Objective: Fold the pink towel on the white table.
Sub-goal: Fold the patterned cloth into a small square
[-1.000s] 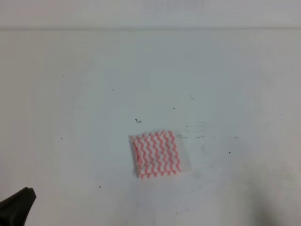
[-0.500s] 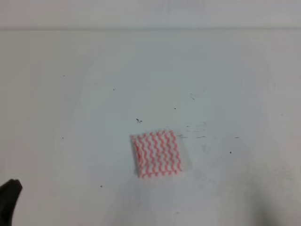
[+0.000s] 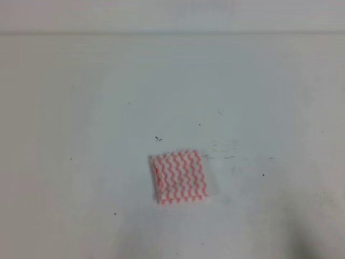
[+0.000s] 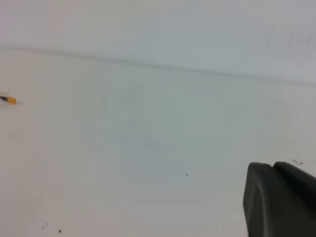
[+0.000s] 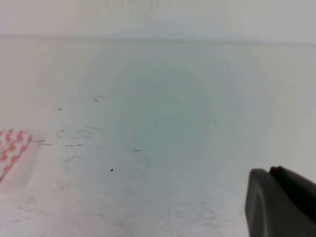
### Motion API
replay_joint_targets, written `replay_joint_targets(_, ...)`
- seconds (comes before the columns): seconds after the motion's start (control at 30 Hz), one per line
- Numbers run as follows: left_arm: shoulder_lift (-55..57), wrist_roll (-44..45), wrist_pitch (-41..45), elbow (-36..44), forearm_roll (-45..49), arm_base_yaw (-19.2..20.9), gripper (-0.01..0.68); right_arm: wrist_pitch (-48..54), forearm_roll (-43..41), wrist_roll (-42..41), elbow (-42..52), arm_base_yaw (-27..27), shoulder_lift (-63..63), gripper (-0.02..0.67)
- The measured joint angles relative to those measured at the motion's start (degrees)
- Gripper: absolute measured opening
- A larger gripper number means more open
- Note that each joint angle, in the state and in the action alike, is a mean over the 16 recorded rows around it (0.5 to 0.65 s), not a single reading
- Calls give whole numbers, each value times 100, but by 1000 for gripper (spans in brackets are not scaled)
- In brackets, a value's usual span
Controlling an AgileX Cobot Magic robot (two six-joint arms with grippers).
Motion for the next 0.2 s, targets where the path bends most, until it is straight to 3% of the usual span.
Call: replay_joint_targets(0.2, -350, -120, 408, 9, 202, 241, -5, 7, 2, 0, -12, -1, 7, -18)
